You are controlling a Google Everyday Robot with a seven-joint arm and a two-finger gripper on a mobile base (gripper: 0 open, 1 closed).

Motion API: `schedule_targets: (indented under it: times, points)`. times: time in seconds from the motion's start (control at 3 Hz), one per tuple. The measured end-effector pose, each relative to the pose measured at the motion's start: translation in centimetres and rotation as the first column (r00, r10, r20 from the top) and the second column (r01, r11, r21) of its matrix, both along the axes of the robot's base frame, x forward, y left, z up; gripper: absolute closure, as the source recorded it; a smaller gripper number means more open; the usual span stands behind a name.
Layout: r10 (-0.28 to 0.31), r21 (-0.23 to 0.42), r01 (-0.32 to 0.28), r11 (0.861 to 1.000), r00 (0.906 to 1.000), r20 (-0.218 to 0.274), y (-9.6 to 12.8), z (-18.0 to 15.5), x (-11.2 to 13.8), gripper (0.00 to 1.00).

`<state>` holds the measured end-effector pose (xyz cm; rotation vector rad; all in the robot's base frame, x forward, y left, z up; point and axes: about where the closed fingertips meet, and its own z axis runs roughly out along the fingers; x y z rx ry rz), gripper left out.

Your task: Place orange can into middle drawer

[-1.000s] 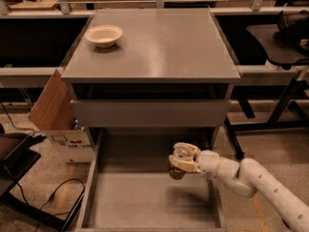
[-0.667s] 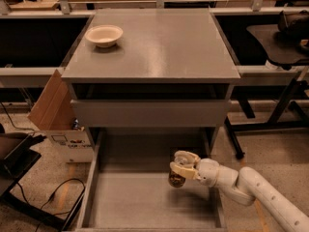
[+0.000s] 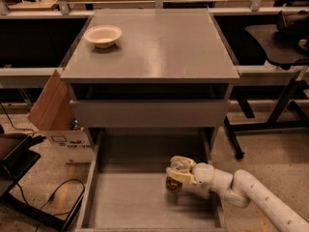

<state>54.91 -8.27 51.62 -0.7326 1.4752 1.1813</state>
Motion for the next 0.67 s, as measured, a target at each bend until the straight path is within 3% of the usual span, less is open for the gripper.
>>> schedule_targets:
  times: [0.33, 0.67]
  points:
    - [0.011, -0.026, -0.010, 1.000, 0.9994, 0.032, 1.25, -1.15, 0.40, 1.00]
    - [0.015, -0.024, -0.014, 1.000, 0.9994, 0.032, 1.44, -1.05, 0.36, 0.82]
